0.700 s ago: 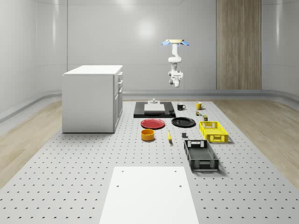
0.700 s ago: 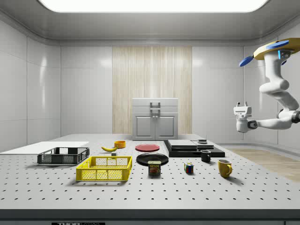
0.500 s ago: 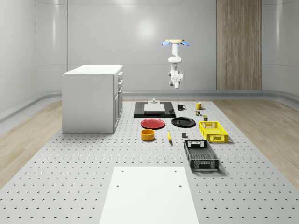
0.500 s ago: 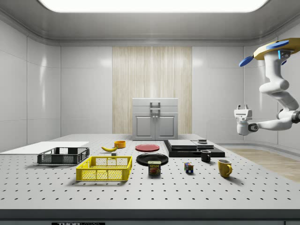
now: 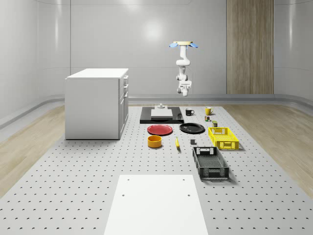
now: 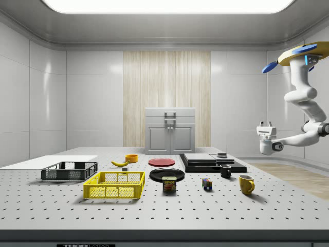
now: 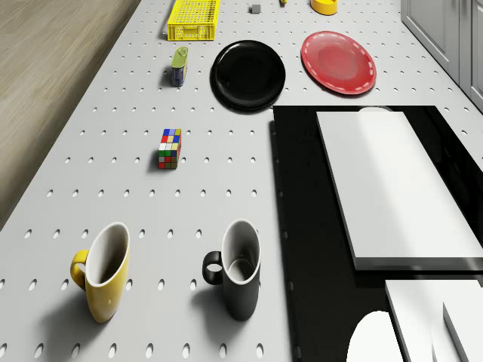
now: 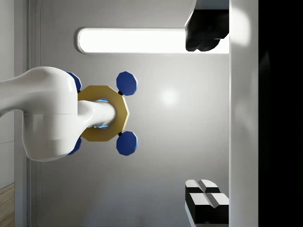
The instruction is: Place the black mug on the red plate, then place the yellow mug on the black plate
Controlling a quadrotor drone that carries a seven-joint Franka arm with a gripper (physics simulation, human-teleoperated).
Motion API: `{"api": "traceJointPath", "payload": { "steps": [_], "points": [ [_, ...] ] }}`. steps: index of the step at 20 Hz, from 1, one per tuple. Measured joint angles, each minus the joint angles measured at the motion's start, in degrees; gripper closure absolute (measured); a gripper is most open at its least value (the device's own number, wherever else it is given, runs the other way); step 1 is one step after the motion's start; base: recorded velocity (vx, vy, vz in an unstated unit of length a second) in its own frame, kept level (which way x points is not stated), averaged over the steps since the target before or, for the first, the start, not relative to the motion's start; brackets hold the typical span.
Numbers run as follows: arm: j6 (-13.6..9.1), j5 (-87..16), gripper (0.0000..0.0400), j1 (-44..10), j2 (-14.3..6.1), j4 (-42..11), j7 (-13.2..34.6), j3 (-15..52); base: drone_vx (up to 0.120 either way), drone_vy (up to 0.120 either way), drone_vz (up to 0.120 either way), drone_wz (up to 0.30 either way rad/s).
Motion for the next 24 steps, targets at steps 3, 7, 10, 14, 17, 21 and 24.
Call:
{"api": "traceJointPath", "payload": {
  "steps": [3, 7, 10, 14, 17, 21, 24],
  "points": [
    [-0.6, 0.0, 0.0000, 0.0, 0.5, 1.2, 0.0, 0.0, 0.120, 0.000, 0.000, 0.000],
    [-1.0, 0.0, 0.0000, -0.1, 0.7, 2.0, 0.0, 0.0, 0.120, -0.030, 0.000, 0.000],
    [-1.0, 0.0, 0.0000, -0.1, 0.7, 2.2, 0.0, 0.1, 0.053, -0.053, 0.000, 0.000],
    [-0.9, 0.0, 0.0000, -0.1, 0.7, 2.2, -0.1, 0.1, 0.120, 0.000, 0.000, 0.000],
    [-0.8, 0.0, 0.0000, -0.1, 0.6, 2.2, -0.1, 0.1, 0.120, 0.000, 0.000, 0.000],
    [-0.7, 0.0, 0.0000, -0.2, 0.5, 2.1, -0.1, 0.1, 0.120, 0.000, 0.000, 0.000],
    [-0.5, 0.0, 0.0000, -0.2, 0.4, 2.0, -0.1, 0.2, 0.120, 0.000, 0.000, 0.000]
  ]
}}
